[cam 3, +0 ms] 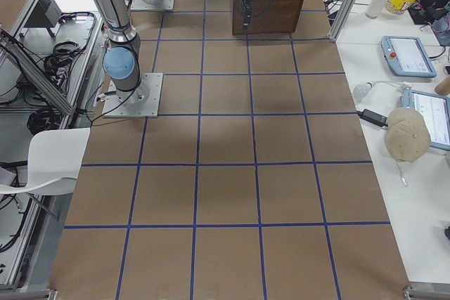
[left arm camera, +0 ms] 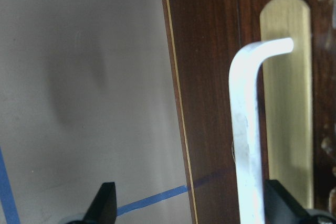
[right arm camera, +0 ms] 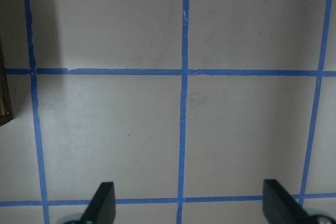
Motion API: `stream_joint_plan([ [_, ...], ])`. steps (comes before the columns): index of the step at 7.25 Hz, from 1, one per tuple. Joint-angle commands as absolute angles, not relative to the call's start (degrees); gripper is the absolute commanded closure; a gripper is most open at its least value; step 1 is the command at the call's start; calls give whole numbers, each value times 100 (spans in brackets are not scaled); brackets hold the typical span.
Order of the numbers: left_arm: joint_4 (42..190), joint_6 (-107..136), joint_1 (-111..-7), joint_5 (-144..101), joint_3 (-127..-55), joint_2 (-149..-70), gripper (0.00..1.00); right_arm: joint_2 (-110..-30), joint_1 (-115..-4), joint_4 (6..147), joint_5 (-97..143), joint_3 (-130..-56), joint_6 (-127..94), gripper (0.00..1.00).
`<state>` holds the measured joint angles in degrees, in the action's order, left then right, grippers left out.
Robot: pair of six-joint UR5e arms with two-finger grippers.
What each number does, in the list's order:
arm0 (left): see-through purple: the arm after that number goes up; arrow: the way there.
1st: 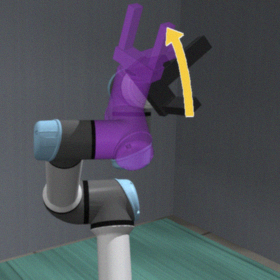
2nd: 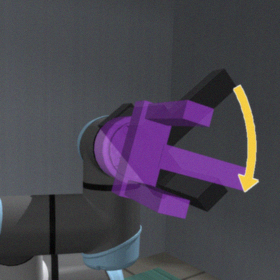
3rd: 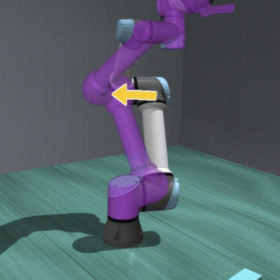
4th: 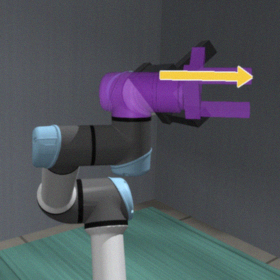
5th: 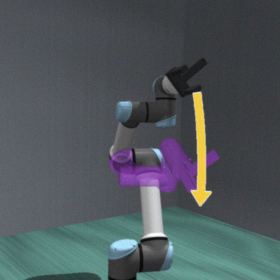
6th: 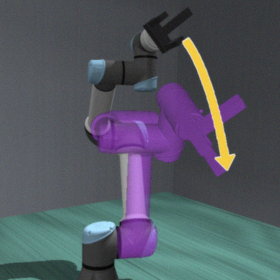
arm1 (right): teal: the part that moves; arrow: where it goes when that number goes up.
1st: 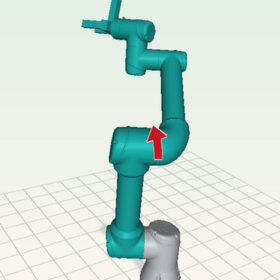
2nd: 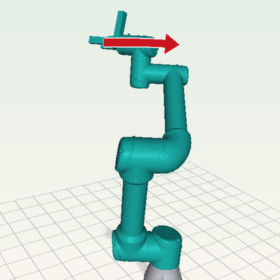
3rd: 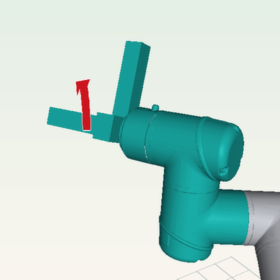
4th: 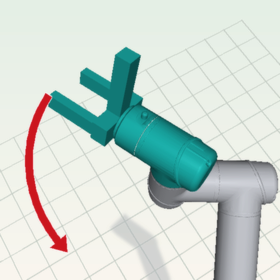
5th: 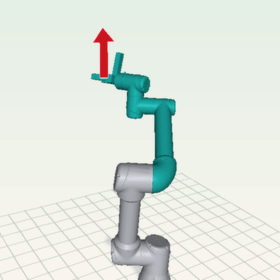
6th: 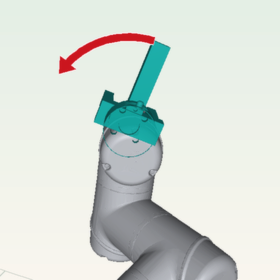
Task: Open drawer and put corn inside
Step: 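Pull the drawer handle away from the cabinet with the left gripper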
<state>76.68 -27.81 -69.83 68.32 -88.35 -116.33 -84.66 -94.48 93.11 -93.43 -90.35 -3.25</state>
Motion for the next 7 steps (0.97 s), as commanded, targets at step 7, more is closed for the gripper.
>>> stream_joint_plan([
  [7, 7655, -3031, -6865, 7356, -8719, -11707, 0, -8473, -9448, 9308, -9343, -9035, -325, 0],
])
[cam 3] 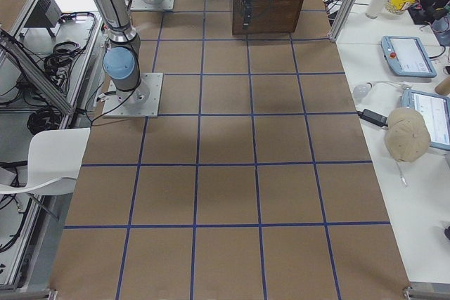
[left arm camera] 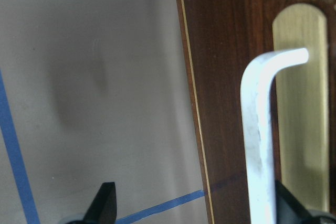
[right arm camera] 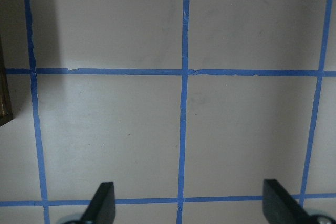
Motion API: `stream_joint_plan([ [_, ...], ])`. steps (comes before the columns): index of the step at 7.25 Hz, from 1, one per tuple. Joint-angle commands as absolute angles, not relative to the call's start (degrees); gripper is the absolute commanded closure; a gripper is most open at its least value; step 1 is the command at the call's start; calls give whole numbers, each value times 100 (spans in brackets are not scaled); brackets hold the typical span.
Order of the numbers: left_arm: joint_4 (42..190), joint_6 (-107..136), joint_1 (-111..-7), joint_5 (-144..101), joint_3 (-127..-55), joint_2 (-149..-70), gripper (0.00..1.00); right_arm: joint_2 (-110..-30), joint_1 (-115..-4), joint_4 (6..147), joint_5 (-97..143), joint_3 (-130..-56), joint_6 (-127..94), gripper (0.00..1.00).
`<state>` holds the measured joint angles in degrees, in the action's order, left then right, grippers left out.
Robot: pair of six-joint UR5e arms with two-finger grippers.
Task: Open drawer and put corn inside
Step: 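Pull the drawer handle away from the cabinet with the left gripper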
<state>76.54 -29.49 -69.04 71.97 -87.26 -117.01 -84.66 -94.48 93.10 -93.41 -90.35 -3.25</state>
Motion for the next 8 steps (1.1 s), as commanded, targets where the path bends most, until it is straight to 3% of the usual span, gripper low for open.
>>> stream_joint_plan([
  [1, 7664, -3041, -6812, 7365, -8675, -11707, 0, -8464, -9448, 9308, -9343, -9035, -325, 0],
  [8, 7770, -3305, -6627, 7497, -8508, -11760, 0, -8464, -9448, 9308, -9343, -9035, -325, 0],
])
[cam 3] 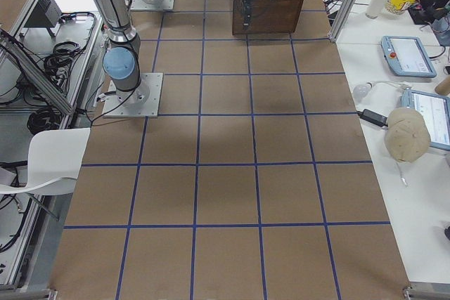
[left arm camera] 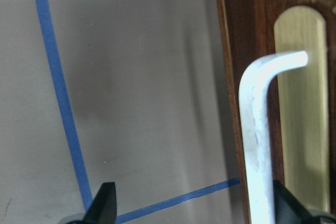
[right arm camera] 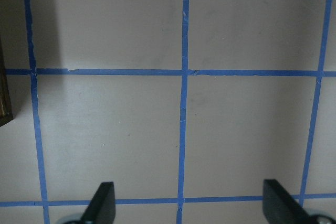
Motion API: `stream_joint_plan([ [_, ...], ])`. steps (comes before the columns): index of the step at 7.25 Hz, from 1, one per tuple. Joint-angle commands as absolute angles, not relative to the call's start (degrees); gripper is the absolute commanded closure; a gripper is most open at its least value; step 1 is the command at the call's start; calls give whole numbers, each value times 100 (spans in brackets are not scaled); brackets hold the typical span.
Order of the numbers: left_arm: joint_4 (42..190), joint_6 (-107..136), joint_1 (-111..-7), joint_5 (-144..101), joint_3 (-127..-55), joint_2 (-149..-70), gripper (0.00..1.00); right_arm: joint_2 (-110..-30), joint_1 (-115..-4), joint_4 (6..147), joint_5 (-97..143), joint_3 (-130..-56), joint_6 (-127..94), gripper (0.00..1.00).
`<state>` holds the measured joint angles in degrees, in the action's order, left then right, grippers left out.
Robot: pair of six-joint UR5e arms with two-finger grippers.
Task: Open drawer and put corn inside
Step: 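Pull the drawer handle away from the cabinet with the left gripper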
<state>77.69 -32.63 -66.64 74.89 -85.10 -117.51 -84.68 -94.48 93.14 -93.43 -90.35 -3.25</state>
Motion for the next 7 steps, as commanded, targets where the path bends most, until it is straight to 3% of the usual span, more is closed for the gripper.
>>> stream_joint_plan([
  [1, 7839, -3305, -6627, 7593, -8447, -11768, 0, -8473, -9448, 9308, -9343, -9035, -325, 0],
  [7, 7954, -3603, -6451, 7822, -8367, -11786, 0, -8464, -9448, 9308, -9343, -9035, -325, 0],
])
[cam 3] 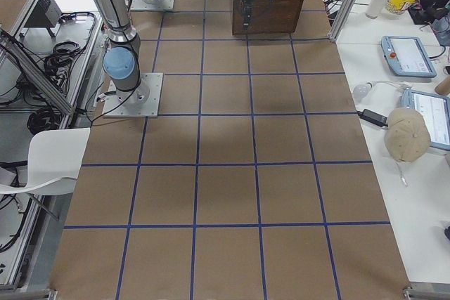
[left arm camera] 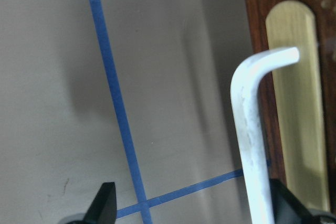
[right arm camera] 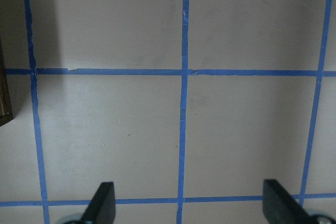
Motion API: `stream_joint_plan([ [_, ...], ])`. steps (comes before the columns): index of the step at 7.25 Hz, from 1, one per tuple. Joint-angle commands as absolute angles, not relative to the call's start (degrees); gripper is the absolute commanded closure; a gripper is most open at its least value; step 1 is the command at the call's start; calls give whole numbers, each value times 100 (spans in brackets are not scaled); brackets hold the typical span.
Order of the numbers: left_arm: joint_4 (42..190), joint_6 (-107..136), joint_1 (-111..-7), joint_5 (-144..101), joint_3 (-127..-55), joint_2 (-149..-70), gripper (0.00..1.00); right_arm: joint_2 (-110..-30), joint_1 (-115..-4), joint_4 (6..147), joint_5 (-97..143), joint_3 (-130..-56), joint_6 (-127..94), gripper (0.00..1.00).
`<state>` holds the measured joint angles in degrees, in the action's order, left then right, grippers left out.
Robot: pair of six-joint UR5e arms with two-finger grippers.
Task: Open drawer and put corn inside
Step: 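Pull the drawer handle away from the cabinet with the left gripper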
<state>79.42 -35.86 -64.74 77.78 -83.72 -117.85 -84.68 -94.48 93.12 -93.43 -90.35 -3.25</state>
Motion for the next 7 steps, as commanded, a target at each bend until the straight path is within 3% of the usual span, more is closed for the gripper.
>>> stream_joint_plan([
  [1, 7945, -3604, -6442, 7831, -8367, -11786, 0, -8473, -9448, 9308, -9343, -9035, -325, 0],
  [7, 7954, -4060, -6293, 8041, -8341, -11786, 0, -8464, -9448, 9316, -9343, -9035, -325, 0],
])
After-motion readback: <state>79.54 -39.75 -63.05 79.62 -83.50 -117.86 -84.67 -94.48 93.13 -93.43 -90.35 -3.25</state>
